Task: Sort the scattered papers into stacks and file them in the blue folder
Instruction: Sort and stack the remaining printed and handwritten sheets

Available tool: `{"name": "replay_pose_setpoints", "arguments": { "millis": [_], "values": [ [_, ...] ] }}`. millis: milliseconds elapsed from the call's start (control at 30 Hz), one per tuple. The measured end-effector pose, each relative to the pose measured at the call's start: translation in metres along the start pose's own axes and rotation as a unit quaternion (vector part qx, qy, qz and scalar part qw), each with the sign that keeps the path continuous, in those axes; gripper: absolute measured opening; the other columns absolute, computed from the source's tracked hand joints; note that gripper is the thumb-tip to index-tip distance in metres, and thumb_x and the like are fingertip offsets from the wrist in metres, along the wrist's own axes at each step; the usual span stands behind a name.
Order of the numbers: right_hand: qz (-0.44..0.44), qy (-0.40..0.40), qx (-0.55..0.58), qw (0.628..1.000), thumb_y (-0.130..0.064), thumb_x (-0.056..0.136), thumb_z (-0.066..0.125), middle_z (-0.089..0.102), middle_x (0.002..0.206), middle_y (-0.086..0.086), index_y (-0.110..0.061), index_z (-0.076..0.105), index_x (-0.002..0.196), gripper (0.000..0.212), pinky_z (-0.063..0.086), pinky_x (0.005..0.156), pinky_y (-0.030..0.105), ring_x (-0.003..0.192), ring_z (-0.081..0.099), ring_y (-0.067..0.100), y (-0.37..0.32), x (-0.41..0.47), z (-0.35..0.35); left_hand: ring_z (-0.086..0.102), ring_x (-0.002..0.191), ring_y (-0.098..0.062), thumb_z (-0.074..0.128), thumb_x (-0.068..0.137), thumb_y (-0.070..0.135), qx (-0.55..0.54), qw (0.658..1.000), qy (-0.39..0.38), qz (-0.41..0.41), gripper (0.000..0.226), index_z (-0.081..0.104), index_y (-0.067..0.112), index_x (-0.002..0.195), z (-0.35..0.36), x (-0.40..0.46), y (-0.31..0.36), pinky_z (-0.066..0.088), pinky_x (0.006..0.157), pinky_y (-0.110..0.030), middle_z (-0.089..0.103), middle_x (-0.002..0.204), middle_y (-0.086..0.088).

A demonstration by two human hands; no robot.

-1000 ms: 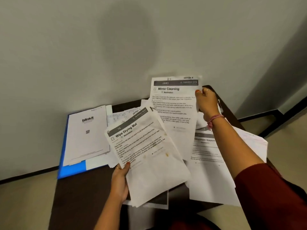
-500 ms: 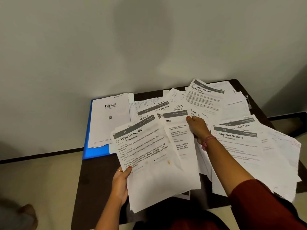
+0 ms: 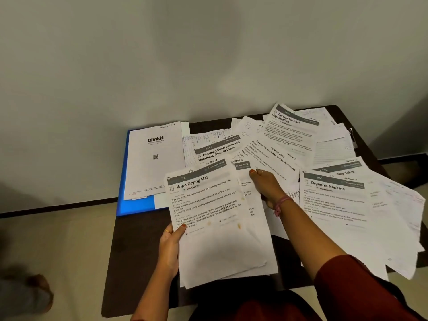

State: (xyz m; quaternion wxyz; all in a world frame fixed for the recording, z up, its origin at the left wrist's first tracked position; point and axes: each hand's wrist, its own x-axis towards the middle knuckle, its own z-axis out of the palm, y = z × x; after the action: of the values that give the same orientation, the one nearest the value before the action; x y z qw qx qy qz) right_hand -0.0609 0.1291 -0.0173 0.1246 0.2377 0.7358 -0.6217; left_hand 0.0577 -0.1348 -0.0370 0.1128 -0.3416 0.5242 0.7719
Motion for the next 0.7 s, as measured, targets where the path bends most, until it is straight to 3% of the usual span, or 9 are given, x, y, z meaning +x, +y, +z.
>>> {"name": "replay_pose_setpoints", "arguments": {
  "millis": [167,333,567,700],
  "values": [
    [0.016,-0.022,0.025,0.999,-0.026,0.096,0.049,0.052,0.067,0.005,-0.012,0.052,0.075,0.025,0.038,0.048,0.018,0.057,0.049,0.016,-0.002,-0.007,0.012,0.065,0.103,-0.03,0.054,0.094,0.004,0.032,0.999,-0.007,0.007,0.023,0.06,0.014,0.114,0.0,0.004,0.002,0.05,0.092,-0.048,0.07,0.111,-0.011],
    [0.014,-0.051,0.043,0.998,-0.036,0.092,0.052,0.058,0.086,0.011,0.005,0.055,0.094,0.041,0.043,0.071,0.035,0.077,0.054,0.021,0.003,-0.001,0.018,0.067,0.1,-0.028,0.052,0.095,0.004,0.068,0.997,-0.019,0.014,0.02,0.061,0.013,0.11,0.0,0.005,0.003,0.052,0.088,-0.044,0.071,0.108,-0.009],
    [0.007,-0.077,0.02,0.997,-0.044,0.095,0.047,0.054,0.079,0.006,-0.002,0.056,0.089,0.043,0.038,0.068,0.029,0.072,0.048,0.018,0.0,-0.003,0.018,0.067,0.101,-0.026,0.051,0.095,0.002,0.126,0.991,-0.041,0.02,0.023,0.063,0.016,0.109,0.002,0.009,0.002,0.05,0.093,-0.046,0.071,0.109,-0.006],
    [0.015,-0.081,0.008,0.997,-0.053,0.096,0.04,0.066,0.111,0.001,-0.013,0.062,0.118,0.052,0.048,0.093,0.035,0.099,0.061,0.019,0.001,-0.008,0.018,0.066,0.103,-0.026,0.052,0.094,0.0,0.128,0.99,-0.047,0.019,0.026,0.062,0.018,0.109,0.006,0.012,0.001,0.05,0.094,-0.047,0.07,0.11,-0.006]
  ]
}}
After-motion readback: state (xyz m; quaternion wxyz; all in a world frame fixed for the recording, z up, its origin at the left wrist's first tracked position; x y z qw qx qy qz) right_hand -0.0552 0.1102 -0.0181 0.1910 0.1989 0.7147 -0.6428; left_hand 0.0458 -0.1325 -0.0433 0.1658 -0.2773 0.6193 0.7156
